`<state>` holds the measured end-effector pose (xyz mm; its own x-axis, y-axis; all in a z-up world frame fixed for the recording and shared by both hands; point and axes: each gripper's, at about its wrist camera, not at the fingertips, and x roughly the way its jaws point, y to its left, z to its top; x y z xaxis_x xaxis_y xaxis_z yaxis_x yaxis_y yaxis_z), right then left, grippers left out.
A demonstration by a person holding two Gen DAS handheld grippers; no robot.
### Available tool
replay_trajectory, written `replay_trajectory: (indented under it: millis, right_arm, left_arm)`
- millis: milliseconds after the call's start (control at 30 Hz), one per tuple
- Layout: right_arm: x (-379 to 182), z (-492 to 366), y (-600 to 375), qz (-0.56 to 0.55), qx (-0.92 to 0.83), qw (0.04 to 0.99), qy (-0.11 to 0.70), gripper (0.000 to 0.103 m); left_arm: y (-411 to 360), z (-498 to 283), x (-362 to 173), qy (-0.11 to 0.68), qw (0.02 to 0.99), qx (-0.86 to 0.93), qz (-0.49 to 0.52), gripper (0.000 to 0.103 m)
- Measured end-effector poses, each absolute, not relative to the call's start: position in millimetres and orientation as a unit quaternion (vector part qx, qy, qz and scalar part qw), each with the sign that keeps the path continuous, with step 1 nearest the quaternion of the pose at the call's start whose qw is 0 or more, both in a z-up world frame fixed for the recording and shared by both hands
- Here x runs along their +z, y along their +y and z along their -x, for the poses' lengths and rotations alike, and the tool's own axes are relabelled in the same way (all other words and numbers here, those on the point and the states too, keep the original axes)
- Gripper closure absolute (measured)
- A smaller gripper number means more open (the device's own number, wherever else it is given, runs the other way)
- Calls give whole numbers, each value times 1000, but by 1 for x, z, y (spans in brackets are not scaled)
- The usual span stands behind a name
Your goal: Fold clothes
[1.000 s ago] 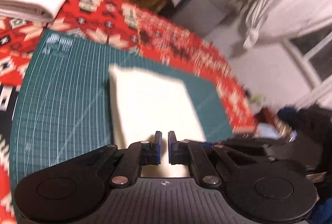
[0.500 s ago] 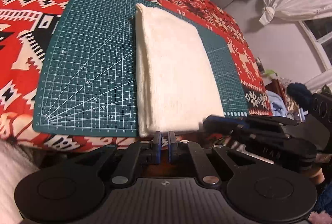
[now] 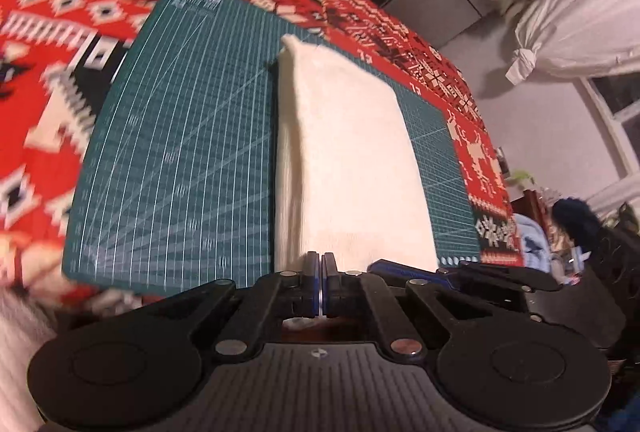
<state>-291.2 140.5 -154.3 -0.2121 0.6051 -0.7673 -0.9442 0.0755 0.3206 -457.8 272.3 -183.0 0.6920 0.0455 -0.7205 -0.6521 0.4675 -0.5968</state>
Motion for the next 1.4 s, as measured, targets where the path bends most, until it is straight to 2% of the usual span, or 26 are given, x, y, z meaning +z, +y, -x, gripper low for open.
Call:
replay_trajectory:
  millis: [167,233,267,300,400,600,900,1067,1300,1400]
  right_arm:
    - [-141,255,123,150,621,625,449,94]
    - [-137,237,119,128,604,642,455,94]
    - [-136,230,119,120,597,650,455,87]
    - [-135,222,119,112,589,658,456,79]
    - [-141,201,128,89,571,670,466,75]
    - [-166,177,152,45,547,669,501,57]
    - [-204,155,161,-33,542,625,561,54]
    - [-212,155,164,-45,558,614,557,53]
    - [-203,160,173,-26,560,621,548,70]
    - [-192,164,182,-19,560,625,543,72]
  left_arm:
    - [274,458,-166,313,799,222,464,96]
    - [280,453,-160,311,806,233,446,81]
    - [284,449,-158,310,809,242,436,63]
    - [289,445,-158,311,811,247,429,58]
    - [307,433,-165,311,813,255,421,56]
    - [328,420,-188,302,808,247,441,56]
    - [339,421,-209,265,804,212,489,56]
    - [341,418,-213,254,806,196,498,57]
    - [337,418,-210,252,809,204,491,74]
    - [339,419,-205,248,809,208,490,75]
